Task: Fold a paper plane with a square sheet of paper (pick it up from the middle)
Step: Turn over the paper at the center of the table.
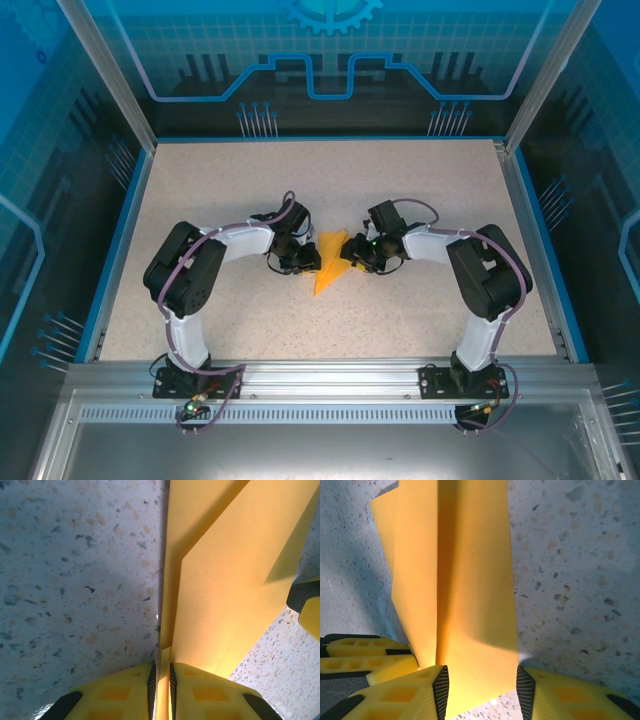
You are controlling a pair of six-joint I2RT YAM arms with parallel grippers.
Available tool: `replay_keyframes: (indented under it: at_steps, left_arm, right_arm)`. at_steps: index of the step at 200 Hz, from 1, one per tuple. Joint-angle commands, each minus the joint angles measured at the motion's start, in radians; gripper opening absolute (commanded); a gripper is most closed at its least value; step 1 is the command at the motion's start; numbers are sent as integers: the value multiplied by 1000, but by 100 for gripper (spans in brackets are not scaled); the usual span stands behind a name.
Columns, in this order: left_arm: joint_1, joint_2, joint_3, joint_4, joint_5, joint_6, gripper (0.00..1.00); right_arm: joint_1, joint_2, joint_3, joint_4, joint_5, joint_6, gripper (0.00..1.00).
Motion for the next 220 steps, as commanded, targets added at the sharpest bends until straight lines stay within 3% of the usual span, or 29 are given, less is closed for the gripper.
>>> replay_keyframes:
  at_steps: [1, 106, 167, 200, 220]
  left_arm:
    - [-29, 47, -18, 39, 40, -3, 19]
    - [-29, 45, -21, 47, 48, -9, 17]
    - [-28, 29, -36, 64, 40, -30, 17]
    - [-29, 26, -43, 68, 37, -35, 17]
    - [-29, 16, -52, 76, 34, -43, 17]
  right_arm:
    - [36, 51, 0, 110, -63, 31, 43]
    - [45, 54, 27, 218, -132, 73, 47]
    - [71, -13, -105, 365, -30, 145, 51]
    - [87, 21, -84, 353, -20, 127, 43]
    - [86, 54, -36, 348, -27, 118, 32]
